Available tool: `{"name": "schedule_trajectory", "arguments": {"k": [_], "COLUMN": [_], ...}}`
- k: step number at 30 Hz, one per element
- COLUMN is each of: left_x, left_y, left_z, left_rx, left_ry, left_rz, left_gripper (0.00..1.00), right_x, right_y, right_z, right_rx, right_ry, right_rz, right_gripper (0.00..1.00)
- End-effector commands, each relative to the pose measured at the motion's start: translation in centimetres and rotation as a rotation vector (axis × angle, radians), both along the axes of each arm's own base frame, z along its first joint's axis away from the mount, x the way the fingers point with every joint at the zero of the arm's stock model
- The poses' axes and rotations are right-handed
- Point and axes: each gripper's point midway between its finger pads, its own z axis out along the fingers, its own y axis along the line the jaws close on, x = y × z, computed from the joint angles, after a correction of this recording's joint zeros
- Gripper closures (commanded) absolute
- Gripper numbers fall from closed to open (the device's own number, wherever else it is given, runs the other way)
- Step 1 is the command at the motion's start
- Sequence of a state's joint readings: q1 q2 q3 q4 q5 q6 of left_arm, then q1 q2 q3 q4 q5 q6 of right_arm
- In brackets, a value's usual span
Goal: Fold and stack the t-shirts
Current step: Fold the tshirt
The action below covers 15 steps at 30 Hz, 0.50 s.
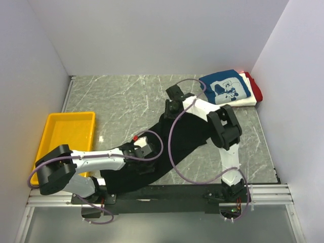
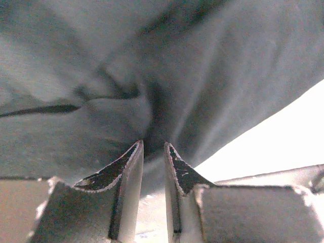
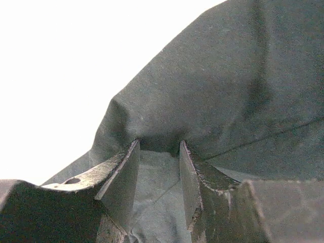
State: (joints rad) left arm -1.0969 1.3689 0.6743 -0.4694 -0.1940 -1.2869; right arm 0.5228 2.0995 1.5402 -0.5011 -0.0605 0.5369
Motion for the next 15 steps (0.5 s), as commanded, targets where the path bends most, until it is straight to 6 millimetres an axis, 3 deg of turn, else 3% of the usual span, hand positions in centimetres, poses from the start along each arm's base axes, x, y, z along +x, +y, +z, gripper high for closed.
{"name": "schedule_trajectory", "arguments": {"k": [1,4,7,9,12,15], "left_x": [-0.6,-0.3,0.6,1.7,3.7,6.7], "left_y": [-3.6,-4.5,-5.1,-5.8,-5.6,-4.9], "left_z": [1.9,2.8,4.4,5.9,7.9,10.1], "left_rx": [-0.1,-0.128,-0.135,-0.133,-0.116,-0.144], "left_ry": [0.027,0.013,-0.037,-0.082,-0.157,-0.223], "left_rz": [0.004,-0.005,-0.017,-0.022,-0.014,0.025], "left_gripper": [0.71,0.71,0.7,0.69,0.67,0.65], "right_x": [-0.2,0.6,2.8,3.1,4.8,6.4], "right_y": [1.2,2.5,4.1,4.2,4.0,2.5], "right_z": [-0.7,-1.6,-0.6,-0.4,2.2,7.1], "right_rx": [-0.047,-0.024,-0.003,-0.02,-0.019,0.063], "right_ry": [0.032,0.033,0.002,0.012,-0.059,-0.157], "right_rz": [0.079,0.125,0.156,0.172,0.148,0.086], "right_gripper": [0.56,0.55,0.56,0.55,0.55,0.49]}}
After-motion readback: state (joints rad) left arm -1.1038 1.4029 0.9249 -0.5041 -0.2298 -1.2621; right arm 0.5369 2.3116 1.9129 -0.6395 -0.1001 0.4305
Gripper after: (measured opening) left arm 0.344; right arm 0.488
